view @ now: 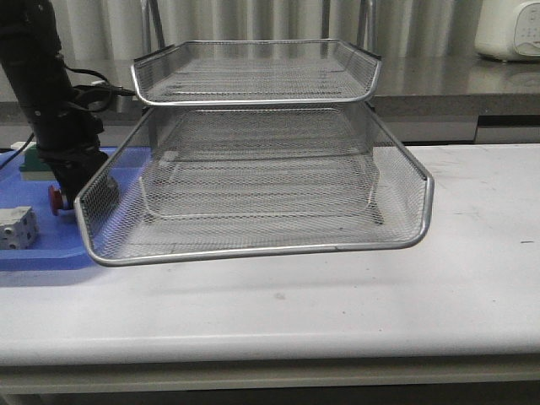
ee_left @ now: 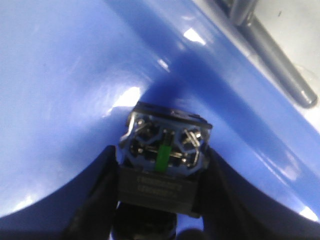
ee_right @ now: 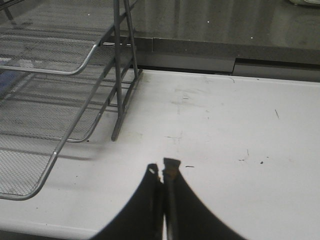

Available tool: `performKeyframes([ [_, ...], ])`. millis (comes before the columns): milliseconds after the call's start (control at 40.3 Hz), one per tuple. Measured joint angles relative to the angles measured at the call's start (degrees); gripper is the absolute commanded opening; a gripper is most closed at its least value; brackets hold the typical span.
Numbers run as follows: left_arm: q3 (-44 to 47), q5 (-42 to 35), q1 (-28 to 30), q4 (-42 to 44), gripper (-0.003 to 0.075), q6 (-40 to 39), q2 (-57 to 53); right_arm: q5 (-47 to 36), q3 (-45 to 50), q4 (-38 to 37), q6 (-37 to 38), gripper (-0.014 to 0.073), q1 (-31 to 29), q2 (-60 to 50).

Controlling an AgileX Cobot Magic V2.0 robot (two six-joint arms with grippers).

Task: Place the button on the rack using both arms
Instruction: 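Lift the red button with the left gripper toward the rack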

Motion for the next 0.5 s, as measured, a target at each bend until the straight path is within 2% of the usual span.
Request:
performKeyframes([
  [496,-1.42,7.01,5.13,0.28,0.0188,-3.92,-6.75,0.0,0.0,0.0,0.0,-0.006,0.0,0.0],
])
